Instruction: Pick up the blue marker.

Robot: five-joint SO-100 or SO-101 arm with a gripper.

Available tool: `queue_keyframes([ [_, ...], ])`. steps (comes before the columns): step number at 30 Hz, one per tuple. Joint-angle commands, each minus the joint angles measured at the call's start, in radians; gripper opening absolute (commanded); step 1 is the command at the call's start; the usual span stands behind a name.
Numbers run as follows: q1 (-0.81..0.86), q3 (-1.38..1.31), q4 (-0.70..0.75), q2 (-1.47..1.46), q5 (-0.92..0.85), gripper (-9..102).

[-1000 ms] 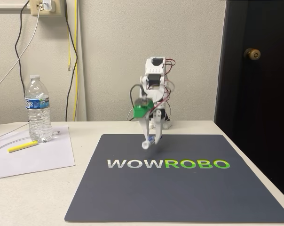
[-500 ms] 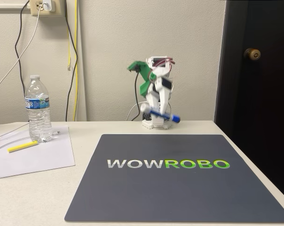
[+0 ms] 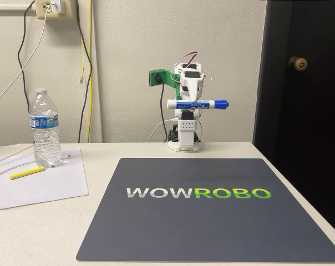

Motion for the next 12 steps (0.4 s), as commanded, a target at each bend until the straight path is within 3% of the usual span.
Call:
queue_keyframes([
  [1,0.005,0.021,-0.046,0.067,0.011,5],
  [12,-0.005,0.075,-0.06,0.11,0.005,5],
])
